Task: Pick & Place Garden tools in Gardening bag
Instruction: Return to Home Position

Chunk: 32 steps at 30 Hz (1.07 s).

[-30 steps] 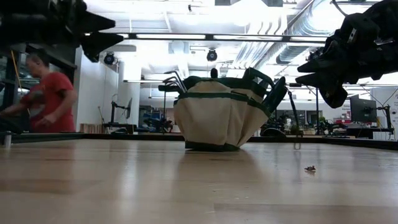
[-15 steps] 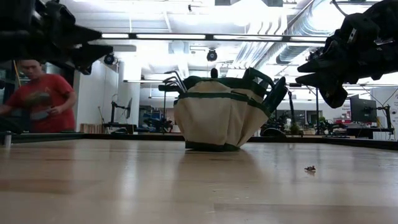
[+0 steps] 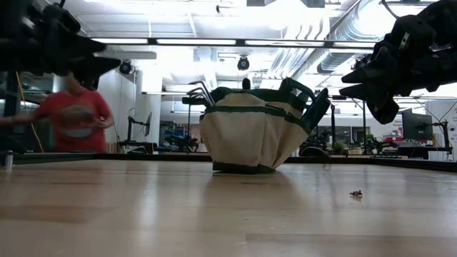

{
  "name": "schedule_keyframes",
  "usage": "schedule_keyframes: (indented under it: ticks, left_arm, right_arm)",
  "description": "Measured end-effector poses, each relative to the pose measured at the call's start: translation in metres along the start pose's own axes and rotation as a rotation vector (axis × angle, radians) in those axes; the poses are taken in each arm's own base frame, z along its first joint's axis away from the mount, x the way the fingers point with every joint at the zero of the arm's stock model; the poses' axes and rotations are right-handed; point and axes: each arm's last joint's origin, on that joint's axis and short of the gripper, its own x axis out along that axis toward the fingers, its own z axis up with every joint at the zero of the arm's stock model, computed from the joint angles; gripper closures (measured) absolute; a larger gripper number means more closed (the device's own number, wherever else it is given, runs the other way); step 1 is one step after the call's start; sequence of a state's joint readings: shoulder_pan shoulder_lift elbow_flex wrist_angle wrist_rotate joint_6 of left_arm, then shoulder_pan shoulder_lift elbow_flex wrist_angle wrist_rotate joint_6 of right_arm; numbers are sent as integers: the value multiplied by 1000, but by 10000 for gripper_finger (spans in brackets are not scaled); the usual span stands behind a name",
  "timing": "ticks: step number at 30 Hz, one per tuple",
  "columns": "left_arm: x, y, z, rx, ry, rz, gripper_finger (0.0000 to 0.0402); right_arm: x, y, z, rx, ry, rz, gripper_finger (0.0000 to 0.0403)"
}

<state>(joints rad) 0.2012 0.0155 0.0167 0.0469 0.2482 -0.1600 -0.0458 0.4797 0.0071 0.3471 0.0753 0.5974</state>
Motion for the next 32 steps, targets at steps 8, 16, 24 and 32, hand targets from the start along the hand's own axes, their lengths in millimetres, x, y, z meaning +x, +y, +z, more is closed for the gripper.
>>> schedule_keyframes:
  ticks: [8,16,24,32]
  left_arm:
    - [-1,5,-2,-52,-8,153,178]
    - [-1,5,-2,-55,-8,155,178]
    - [-1,5,-2,-55,-8,156,178]
    - [-1,5,-2,-55,-8,156,178]
  right_arm:
    - [0,0,0,0,0,0,286]
    - [0,0,0,0,0,0,286]
    - [0,0,0,0,0,0,286]
    - [0,0,0,0,0,0,286]
